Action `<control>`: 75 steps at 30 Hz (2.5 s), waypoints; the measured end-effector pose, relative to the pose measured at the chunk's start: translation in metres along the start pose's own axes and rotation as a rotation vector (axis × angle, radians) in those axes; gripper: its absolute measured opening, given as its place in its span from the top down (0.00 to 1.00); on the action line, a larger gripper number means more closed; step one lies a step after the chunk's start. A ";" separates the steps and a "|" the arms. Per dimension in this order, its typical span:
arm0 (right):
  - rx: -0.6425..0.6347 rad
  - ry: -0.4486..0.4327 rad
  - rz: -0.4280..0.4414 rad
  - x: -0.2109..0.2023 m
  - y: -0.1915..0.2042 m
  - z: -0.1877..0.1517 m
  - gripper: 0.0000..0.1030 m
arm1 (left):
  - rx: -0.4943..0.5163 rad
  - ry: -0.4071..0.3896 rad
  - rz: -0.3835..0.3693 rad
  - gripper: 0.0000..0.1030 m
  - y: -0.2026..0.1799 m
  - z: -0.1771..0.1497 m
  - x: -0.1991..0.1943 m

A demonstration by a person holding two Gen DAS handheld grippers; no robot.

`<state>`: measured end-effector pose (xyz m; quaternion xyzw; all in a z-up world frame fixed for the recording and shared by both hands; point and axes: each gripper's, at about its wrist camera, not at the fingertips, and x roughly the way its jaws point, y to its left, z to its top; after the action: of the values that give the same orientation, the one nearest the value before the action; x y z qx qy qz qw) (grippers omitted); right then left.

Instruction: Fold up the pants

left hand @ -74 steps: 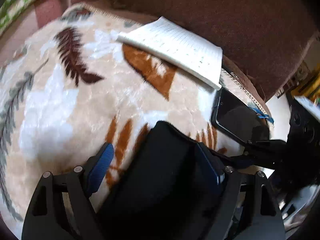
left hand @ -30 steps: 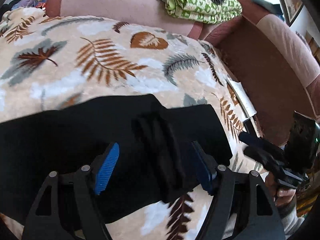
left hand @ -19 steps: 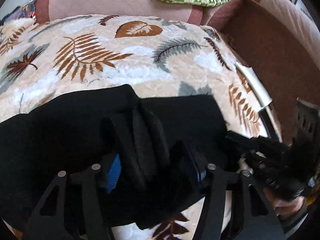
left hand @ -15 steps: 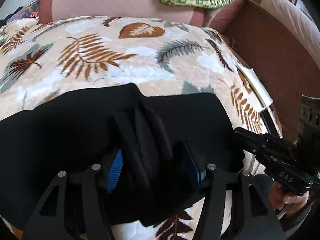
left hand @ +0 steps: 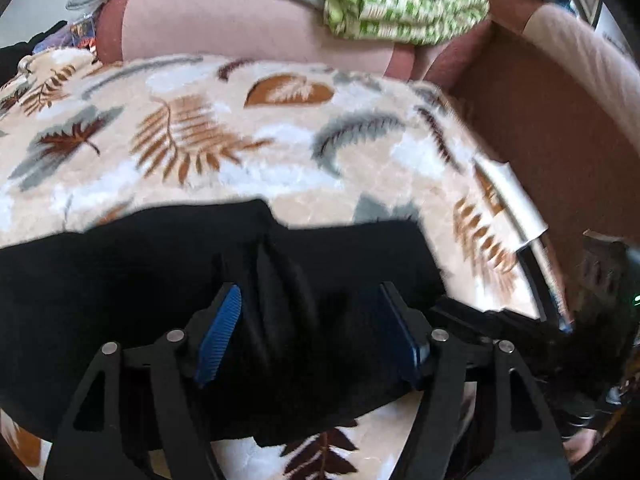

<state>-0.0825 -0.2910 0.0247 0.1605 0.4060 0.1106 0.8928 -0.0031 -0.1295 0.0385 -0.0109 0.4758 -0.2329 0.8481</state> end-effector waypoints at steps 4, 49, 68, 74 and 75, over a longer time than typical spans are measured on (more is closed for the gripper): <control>-0.014 -0.003 -0.005 -0.006 0.006 0.003 0.74 | 0.036 0.022 0.067 0.33 0.002 -0.007 0.010; -0.207 0.041 0.197 0.039 0.117 0.036 0.46 | -0.475 -0.148 0.193 0.20 0.182 -0.106 -0.131; -0.670 0.260 0.358 0.188 0.283 0.066 0.26 | -0.546 -0.192 0.205 0.13 0.212 -0.100 -0.101; -0.709 0.325 0.356 0.219 0.295 0.052 0.35 | -0.507 -0.213 0.185 0.03 0.212 -0.098 -0.096; -0.700 0.331 0.373 0.219 0.296 0.052 0.55 | -0.508 -0.219 0.186 0.03 0.212 -0.097 -0.096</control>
<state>0.0786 0.0445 0.0176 -0.1015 0.4459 0.4256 0.7809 -0.0424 0.1183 0.0109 -0.2045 0.4232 -0.0250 0.8823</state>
